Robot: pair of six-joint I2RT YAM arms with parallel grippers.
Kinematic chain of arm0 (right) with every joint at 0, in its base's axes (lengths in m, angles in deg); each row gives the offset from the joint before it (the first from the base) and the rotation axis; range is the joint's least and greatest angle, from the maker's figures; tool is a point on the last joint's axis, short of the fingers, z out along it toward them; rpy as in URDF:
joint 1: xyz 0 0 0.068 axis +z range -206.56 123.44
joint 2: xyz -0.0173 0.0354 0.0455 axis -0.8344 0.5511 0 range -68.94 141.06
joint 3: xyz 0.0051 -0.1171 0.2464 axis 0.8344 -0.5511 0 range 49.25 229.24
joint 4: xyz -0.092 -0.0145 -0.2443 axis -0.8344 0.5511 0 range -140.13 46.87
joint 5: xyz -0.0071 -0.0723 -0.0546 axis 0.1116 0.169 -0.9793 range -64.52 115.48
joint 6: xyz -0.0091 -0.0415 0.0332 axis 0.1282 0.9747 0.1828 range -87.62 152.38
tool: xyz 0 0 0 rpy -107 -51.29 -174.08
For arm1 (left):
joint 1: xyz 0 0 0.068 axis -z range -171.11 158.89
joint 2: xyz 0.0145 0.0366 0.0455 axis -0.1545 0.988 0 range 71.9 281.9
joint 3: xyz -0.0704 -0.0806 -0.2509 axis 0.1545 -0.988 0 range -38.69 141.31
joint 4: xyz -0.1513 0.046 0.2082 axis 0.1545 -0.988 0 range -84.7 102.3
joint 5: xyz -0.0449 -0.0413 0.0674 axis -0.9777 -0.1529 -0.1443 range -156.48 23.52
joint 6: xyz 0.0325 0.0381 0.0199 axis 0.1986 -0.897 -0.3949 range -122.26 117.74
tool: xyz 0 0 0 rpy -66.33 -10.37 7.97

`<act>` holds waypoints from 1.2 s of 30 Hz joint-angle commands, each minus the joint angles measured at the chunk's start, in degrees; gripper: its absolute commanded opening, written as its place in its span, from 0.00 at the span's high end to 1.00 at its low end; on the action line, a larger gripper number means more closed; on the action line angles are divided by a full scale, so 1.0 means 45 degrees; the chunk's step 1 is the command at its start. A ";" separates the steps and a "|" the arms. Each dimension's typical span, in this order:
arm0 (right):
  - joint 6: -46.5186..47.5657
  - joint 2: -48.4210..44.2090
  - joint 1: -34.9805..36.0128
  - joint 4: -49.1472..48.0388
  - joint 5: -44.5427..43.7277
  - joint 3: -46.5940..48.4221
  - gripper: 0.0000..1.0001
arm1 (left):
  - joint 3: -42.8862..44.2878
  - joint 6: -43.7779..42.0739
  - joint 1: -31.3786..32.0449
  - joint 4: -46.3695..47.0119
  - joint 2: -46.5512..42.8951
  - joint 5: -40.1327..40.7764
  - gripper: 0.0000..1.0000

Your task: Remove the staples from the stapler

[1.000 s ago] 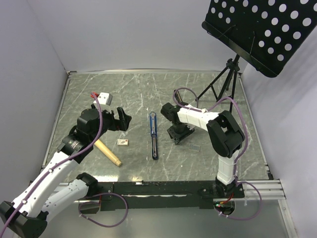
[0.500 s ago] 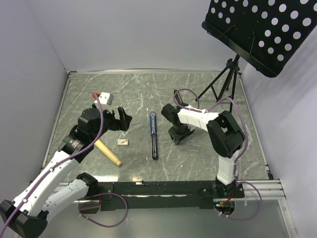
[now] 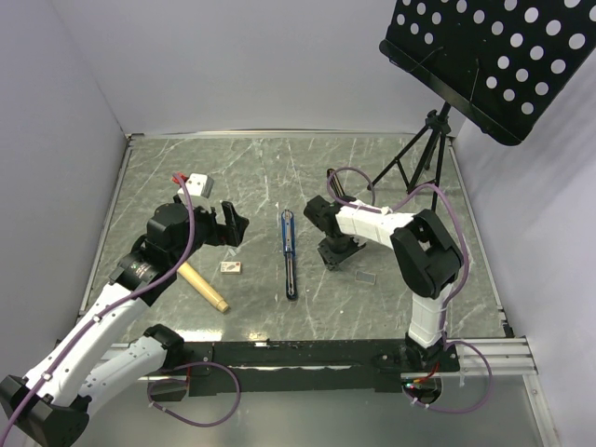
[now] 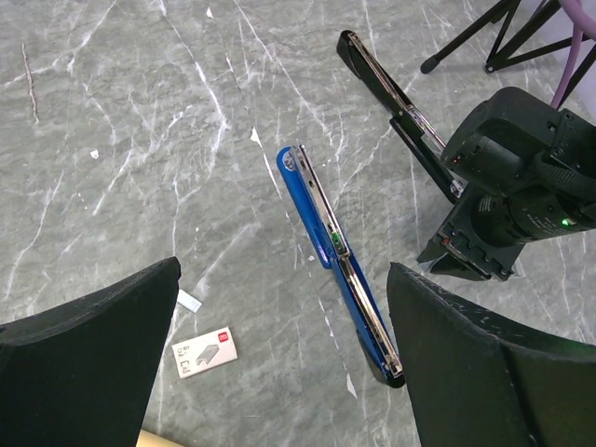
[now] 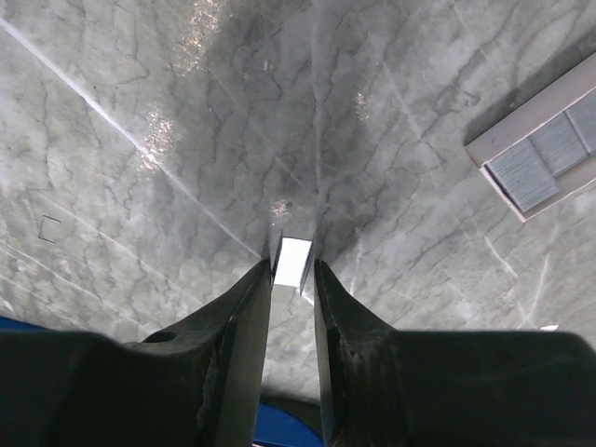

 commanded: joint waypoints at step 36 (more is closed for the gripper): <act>0.9305 -0.4689 -0.0591 -0.1543 -0.1266 -0.3042 0.81 | -0.0050 0.0035 0.0086 0.0362 0.0086 -0.0154 0.03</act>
